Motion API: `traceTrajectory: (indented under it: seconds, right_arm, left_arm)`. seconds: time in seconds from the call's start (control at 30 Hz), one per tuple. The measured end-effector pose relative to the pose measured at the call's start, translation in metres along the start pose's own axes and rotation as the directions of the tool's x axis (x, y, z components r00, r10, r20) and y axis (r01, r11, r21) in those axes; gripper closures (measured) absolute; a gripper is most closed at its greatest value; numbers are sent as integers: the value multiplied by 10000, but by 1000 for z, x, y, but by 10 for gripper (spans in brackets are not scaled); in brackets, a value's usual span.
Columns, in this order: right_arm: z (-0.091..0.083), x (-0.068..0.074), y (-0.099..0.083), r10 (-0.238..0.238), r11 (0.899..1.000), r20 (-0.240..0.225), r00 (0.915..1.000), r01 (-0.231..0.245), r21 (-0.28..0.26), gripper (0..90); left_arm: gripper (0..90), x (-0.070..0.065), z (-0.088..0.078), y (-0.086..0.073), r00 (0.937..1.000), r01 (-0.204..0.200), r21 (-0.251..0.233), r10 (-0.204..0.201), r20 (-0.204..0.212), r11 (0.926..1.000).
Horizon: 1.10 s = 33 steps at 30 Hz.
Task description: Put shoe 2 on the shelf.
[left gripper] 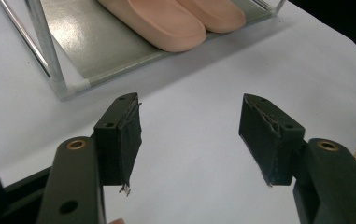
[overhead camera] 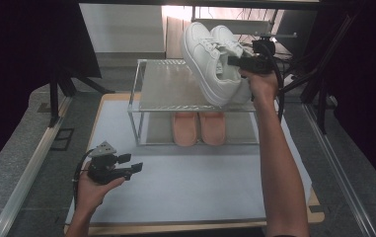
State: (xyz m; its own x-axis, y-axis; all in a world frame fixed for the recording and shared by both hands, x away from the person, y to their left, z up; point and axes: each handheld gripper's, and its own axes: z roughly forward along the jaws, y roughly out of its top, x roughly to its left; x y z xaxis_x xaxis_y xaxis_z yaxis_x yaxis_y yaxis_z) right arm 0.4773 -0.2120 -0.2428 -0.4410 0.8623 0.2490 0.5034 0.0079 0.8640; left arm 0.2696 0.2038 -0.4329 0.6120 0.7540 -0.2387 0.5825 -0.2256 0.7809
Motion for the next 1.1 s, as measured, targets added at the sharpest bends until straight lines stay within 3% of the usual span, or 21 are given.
traceTrajectory:
  seconds: [0.27, 0.57, 0.7, 0.93, 1.0, 1.1]
  right_arm:
    - [12, 2, -3, 301, 9994, 228, 9993, -305, 147, 769]
    - [25, 1, -7, 279, 9970, 940, 9952, -346, 699, 757]
    - [30, 5, -6, 90, 9950, 1003, 9949, -189, 977, 743]
    - [49, 18, -3, -409, 9774, 1117, 9929, 165, 2108, 654]
    - [52, 19, -2, -122, 9792, 810, 9966, -45, 2028, 553]
    - [50, 20, 1, 26, 9813, 685, 9976, -157, 1916, 576]
  left_arm:
    - [394, 0, -1, 0, 10000, 22, -4, -22, 9, 10000]
    - [394, 0, 1, 0, 10000, 4, 39, -4, 0, 10000]
    - [394, 0, 1, -1, 10000, -3, 50, 3, 7, 10000]
    - [395, 1, -1, -3, 10000, 12, 54, -12, -40, 10000]
    - [394, 2, -2, -4, 10000, 30, 38, -30, -65, 10000]
    - [394, 3, -3, -5, 9999, 42, 46, -42, -99, 10000]
